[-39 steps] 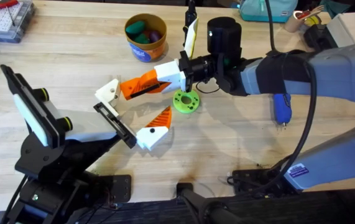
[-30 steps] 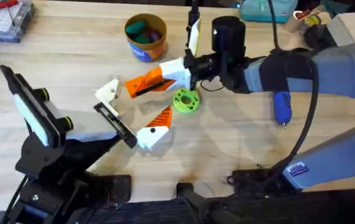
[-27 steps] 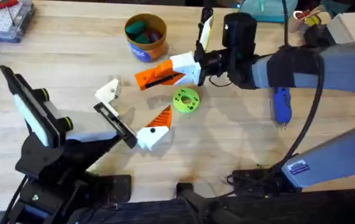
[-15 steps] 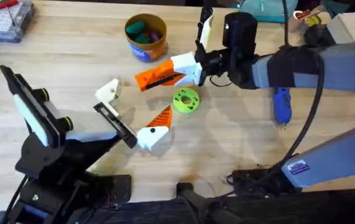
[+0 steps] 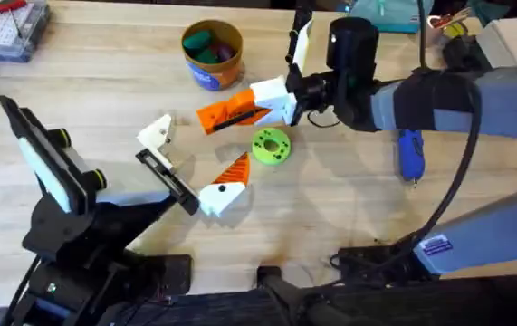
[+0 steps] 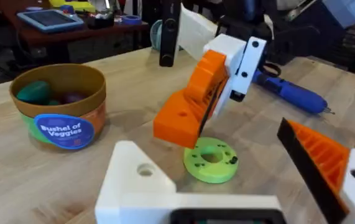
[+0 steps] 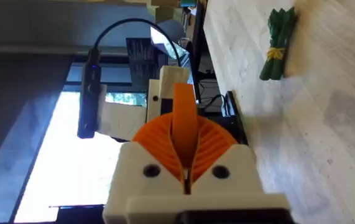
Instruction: Pick up the gripper from the table and insert it into the empty holder that is missing its gripper. Then pick up a screw, insert it into the mounting hole, and use the screwdriver to tighten it. Finally, clean up the table by picking up the vegetable and placing it into the bucket.
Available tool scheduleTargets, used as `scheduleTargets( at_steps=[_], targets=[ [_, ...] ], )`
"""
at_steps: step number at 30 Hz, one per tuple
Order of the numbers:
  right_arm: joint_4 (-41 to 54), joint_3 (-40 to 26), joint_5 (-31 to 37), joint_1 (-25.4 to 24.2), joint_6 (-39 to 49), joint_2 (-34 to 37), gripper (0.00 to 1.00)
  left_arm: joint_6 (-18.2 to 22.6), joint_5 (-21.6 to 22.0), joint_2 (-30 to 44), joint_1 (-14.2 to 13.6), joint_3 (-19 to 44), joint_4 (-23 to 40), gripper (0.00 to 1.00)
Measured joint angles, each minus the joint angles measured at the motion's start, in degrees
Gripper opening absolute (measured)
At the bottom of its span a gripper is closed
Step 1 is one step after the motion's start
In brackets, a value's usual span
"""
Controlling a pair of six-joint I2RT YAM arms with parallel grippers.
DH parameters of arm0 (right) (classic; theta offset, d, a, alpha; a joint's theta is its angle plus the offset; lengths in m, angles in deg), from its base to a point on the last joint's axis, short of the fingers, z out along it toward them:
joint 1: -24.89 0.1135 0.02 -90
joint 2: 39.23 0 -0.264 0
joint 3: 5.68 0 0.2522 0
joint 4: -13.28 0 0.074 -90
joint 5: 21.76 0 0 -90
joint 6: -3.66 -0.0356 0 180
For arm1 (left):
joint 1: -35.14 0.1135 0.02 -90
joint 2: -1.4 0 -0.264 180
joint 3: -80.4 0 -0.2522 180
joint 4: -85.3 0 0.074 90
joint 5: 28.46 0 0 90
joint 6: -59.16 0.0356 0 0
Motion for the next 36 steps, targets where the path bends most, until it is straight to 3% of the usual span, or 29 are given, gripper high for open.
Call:
scheduleTargets(
  at_steps=[7, 16, 23, 36],
  targets=[
    [1.18, 1.81, 0.00, 0.00, 0.23, -1.77, 0.023, 0.48, -0.84, 0.00, 0.01, 0.00, 0.17, 0.990],
    [1.08, 5.14, -0.21, -1.24, 0.27, -9.81, 0.023, 3.13, -7.31, 0.00, 0.01, 0.04, 0.24, 0.990],
    [1.15, 8.59, -0.20, -1.25, 0.25, -10.29, 0.023, 3.49, -11.04, 0.00, -0.01, 0.04, 0.37, 0.990],
    [1.12, 11.88, -0.22, -0.48, 0.27, -10.43, 0.023, 2.93, -12.45, 0.00, 0.00, 0.04, 0.41, 0.990]
  ],
)
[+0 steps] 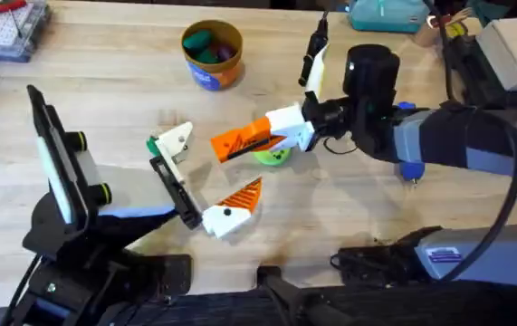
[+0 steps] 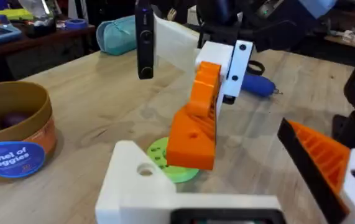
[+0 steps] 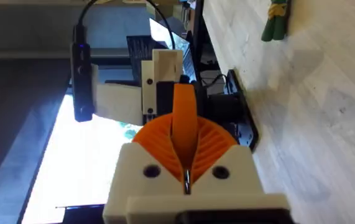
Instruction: Pick up the gripper from the table and insert it into the empty holder that is missing its gripper. Then pick up a screw, insert it into the mounting hole, and use the screwdriver to tighten it. Finally, clean up the table by picking up the vegetable and placing it into the bucket.
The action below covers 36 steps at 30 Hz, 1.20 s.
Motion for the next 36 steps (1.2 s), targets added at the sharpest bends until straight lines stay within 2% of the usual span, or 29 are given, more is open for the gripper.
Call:
scheduleTargets(
  at_steps=[18, 24, 36],
  targets=[
    [-1.57, 0.00, 0.02, 1.39, -3.15, -1.26, 0.023, -0.11, -0.02, 0.00, 0.02, 0.00, -0.02, 0.990],
    [-1.53, -0.16, 0.02, 3.93, -4.59, -1.26, 0.023, -0.14, -0.02, 0.00, 0.02, 0.00, -0.02, 0.990],
    [-1.31, -3.43, 0.00, 5.33, -5.05, -0.90, 0.023, -0.11, -0.02, 0.00, 0.02, 0.00, -0.02, 0.990]
  ],
)
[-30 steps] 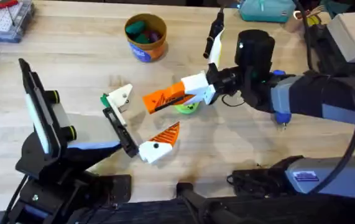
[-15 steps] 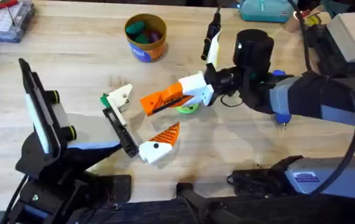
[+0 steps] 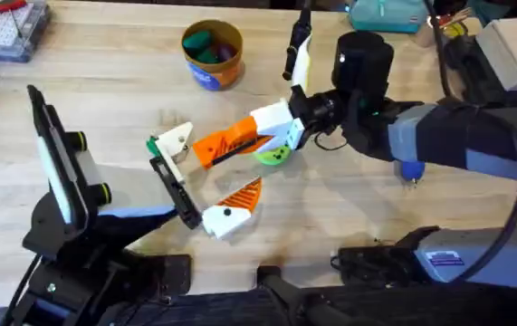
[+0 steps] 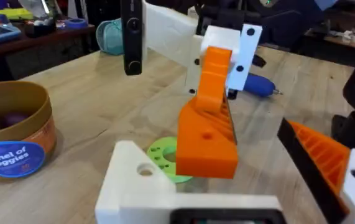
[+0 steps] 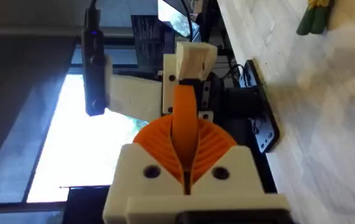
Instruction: Pick up the gripper from the table and insert it into the empty holder that is missing its gripper. Then pick up a screw, insert it into the mounting hole, and use the screwdriver to tighten it. Finally, clean up the table by picking up the vegetable and placing it into the bucket.
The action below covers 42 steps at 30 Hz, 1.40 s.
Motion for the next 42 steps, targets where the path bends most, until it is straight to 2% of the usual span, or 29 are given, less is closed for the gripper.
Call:
scheduleTargets(
  at_steps=[6, 42],
  targets=[
    [-0.09, -0.02, 0.00, 0.87, 0.02, 2.74, 0.023, -0.02, 0.00, 0.00, 0.00, 0.00, 0.00, 0.990],
    [-2.10, -0.11, 0.22, 0.49, -0.82, 2.81, 0.023, -0.02, 0.00, 0.00, 0.00, 0.00, 0.01, 0.990]
  ],
)
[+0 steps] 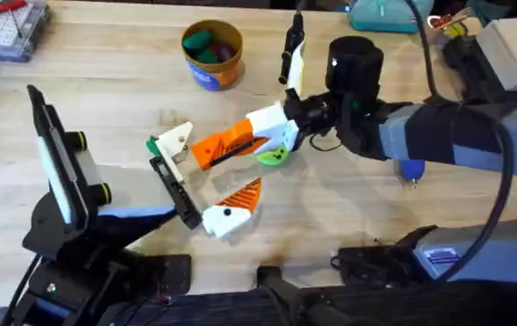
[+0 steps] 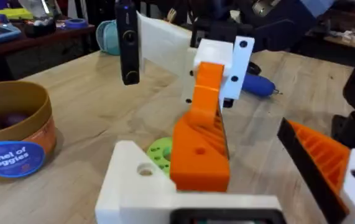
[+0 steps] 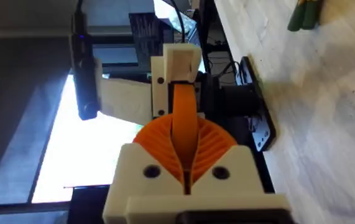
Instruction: Pick up the gripper from the table and insert it into the empty holder that is missing its gripper. Then pick up a screw, insert it into the mounting hole, and use the screwdriver to tighten it. Finally, clean up the table by picking up the vegetable and placing it into the bucket.
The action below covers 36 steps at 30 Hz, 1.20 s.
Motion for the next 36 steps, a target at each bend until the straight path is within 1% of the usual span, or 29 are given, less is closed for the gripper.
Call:
scheduleTargets(
  at_steps=[7, 9, 15, 23, 31, 36],
  targets=[
    [-12.45, 2.76, -0.27, -1.30, -7.05, 0.05, 0.023, 0.00, -0.02, 0.00, -0.01, 0.00, 0.00, 0.990],
    [-14.48, 3.44, -0.26, -1.87, -9.37, 0.04, 0.023, 0.00, -0.04, 0.00, -0.01, 0.00, 0.00, 0.990],
    [-15.09, 4.78, -0.24, -2.63, -12.79, 0.37, 0.023, 0.00, -0.07, 0.00, 0.00, 0.00, 0.01, 0.990],
    [-18.74, 4.94, -0.22, -1.83, -14.30, 4.10, 0.023, 0.00, -0.11, 0.00, -0.01, 0.00, 0.00, 0.990],
    [-23.30, 4.96, -0.22, -1.63, -15.34, 4.12, 0.023, 0.00, -0.12, 0.00, -0.01, 0.00, 0.00, 0.990],
    [-23.51, 4.96, -0.21, -1.29, -15.98, 4.12, 0.023, 0.00, -0.13, 0.00, -0.01, 0.00, 0.01, 0.990]
  ],
)
